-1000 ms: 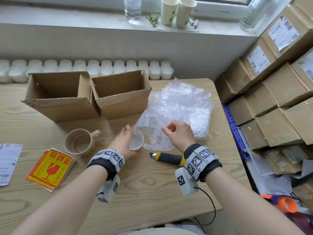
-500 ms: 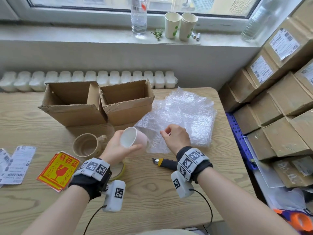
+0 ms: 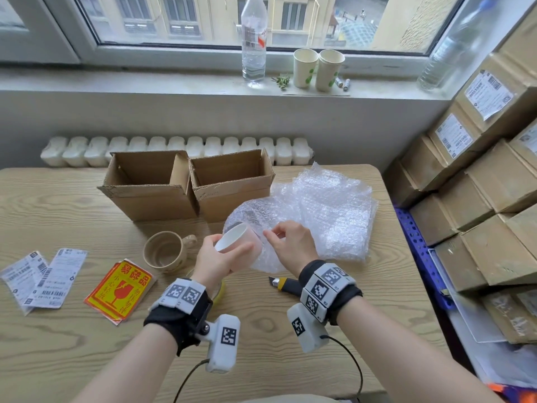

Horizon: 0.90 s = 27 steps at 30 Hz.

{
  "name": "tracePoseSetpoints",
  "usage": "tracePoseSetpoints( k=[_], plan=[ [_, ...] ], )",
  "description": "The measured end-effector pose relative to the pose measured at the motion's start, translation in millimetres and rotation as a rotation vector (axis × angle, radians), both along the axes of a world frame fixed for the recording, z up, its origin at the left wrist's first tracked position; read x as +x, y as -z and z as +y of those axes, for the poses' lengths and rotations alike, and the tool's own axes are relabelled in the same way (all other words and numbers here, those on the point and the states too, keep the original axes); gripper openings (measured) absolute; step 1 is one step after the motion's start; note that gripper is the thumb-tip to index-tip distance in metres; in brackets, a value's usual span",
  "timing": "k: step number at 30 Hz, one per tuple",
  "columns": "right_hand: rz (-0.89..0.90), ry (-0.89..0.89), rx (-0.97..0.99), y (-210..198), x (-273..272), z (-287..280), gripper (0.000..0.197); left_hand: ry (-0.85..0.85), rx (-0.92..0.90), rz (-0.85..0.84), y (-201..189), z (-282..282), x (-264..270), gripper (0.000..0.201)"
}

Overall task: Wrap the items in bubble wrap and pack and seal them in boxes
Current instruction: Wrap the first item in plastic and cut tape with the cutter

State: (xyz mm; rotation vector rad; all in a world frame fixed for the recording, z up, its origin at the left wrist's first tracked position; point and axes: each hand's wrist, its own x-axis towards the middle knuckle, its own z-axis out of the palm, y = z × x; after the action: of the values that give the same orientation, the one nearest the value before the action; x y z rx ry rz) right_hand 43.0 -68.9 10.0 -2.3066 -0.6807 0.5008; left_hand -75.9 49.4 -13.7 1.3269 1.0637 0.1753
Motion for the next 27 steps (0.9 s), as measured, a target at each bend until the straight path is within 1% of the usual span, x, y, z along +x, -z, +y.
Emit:
tracePoseSetpoints(
  k=[4, 6, 8, 9, 11, 12, 14, 15, 17, 18, 20, 23, 24, 25, 27],
  plan=[
    [0.092, 0.032, 0.078, -5, -4, 1, 0.026, -0.022, 0.148, 0.093, -3, -6, 3, 0.091],
    [0.134, 0.005, 0.11, -5, -8, 2, 0.026, -0.059, 0.199, 0.114, -6, -8, 4, 0.087],
    [0.185, -0.022, 0.147, -3, -13, 4, 0.022, -0.103, 0.235, 0.092, -6, -9, 5, 0.084],
    [0.227, -0.029, 0.181, -1, -15, 5, 0.023, -0.115, 0.258, 0.081, -6, -9, 5, 0.083],
    [0.371, -0.011, 0.269, -1, -20, 8, 0.026, -0.119, 0.299, 0.07, -8, -10, 4, 0.079],
    [0.453, 0.022, 0.315, -2, -22, 10, 0.024, -0.116, 0.317, 0.067, -9, -10, 3, 0.077],
    [0.592, 0.122, 0.391, -2, -23, 12, 0.012, -0.104, 0.353, 0.059, -13, -10, 1, 0.075],
    [0.636, 0.162, 0.41, -1, -23, 12, 0.015, -0.095, 0.364, 0.054, -15, -10, -1, 0.074],
    [0.671, 0.175, 0.41, 2, -23, 11, 0.03, -0.064, 0.383, 0.054, -18, -10, -5, 0.074],
    [0.673, 0.169, 0.394, 2, -24, 10, 0.03, -0.044, 0.392, 0.058, -19, -9, -7, 0.073],
    [0.703, 0.189, 0.354, -1, -26, 9, 0.025, -0.007, 0.407, 0.058, -20, -8, -11, 0.073],
    [0.891, 0.265, 0.341, 0, -28, 8, 0.028, 0.078, 0.438, 0.035, -18, -8, -15, 0.073],
    [0.927, 0.286, 0.349, 1, -28, 8, 0.028, 0.112, 0.456, 0.031, -18, -8, -16, 0.072],
    [0.932, 0.305, 0.346, 2, -29, 8, 0.025, 0.142, 0.477, 0.023, -17, -9, -15, 0.072],
    [0.867, 0.335, 0.31, 3, -31, 9, 0.014, 0.187, 0.496, 0.006, -14, -11, -14, 0.078]
  ],
)
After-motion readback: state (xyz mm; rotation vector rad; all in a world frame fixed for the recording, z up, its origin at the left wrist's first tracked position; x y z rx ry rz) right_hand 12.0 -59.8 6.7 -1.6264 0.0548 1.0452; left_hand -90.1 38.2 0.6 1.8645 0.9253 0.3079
